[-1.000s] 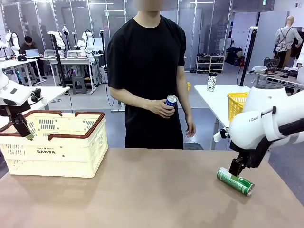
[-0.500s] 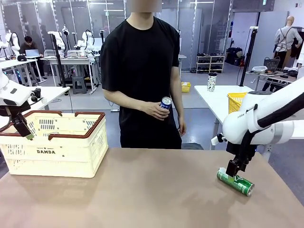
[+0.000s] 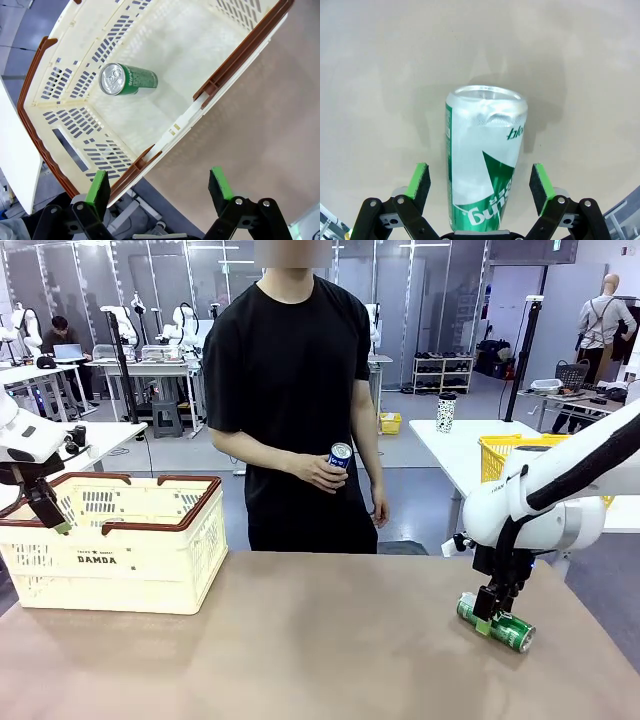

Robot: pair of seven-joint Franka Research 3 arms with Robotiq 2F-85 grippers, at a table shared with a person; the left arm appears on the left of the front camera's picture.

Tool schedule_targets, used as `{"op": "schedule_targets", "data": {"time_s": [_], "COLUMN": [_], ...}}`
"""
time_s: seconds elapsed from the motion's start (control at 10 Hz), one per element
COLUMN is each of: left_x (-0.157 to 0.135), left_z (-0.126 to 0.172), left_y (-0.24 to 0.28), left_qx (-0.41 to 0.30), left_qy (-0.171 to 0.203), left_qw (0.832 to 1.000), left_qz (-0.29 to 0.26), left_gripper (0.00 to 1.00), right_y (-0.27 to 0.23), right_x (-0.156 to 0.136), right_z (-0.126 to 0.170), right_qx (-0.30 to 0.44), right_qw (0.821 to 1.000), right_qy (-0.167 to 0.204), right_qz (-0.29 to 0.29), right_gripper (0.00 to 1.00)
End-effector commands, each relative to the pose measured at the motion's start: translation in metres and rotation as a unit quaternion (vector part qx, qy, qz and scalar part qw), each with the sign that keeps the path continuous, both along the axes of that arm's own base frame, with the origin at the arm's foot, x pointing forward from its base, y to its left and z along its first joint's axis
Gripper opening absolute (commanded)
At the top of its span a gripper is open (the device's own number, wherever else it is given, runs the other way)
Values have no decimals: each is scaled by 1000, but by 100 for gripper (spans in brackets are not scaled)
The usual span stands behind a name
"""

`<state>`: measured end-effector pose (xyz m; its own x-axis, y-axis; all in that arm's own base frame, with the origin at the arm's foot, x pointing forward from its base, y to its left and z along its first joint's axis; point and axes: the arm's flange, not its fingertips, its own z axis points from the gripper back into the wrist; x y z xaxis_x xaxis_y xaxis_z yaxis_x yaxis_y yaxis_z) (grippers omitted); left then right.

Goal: Place the drinks into the Shopping basket.
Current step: Pick up one drink and place it into the Shopping basket.

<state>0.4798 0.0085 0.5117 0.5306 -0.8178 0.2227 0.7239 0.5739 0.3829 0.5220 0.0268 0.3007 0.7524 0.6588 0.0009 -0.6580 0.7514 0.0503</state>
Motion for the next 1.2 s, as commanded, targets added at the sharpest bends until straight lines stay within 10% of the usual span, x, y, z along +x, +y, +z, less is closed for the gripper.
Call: {"op": "schedule_targets", "data": {"time_s": [0.0,0.3,0.4,0.5,0.6,0.7,0.8,0.9,1.0,1.1], "left_x": [-1,-1,-1,-1,-1,-1,-1,-1,-1,-1], "left_z": [1,1,1,1,1,1,1,1,1,1], "left_y": [0,0,0,0,0,0,0,0,0,0], "left_qx": [-2,-2,-2,-2,-2,-2,-2,-2,-2,-2], "left_qy": [-1,-1,-1,-1,-1,-1,-1,-1,-1,-1], "left_qw": [1000,1000,1000,1000,1000,1000,1000,1000,1000,1000], "left_qz": [9,9,9,9,9,9,9,9,9,9], "left_gripper": [100,100,100,100,100,100,100,100,100,100], "right_y": [-2,-3,-4,-4,-3,-3,-2,-1,1,3], "right_x": [7,5,3,2,1,-1,-2,-2,-2,-3], "right_z": [-5,-10,-11,-12,-12,-12,-11,-9,-7,-5], "right_qx": [17,19,11,8,4,-2,-4,-8,-11,-14], "right_qw": [1000,1000,1000,1000,1000,1000,999,999,999,999], "right_qy": [-10,-9,-11,-16,-17,-16,-17,-15,-17,-18], "right_qz": [3,-5,-15,-18,-21,-25,-29,-34,-40,-43], "right_gripper": [100,67,78,50,61,34,45,18,29,1]}}
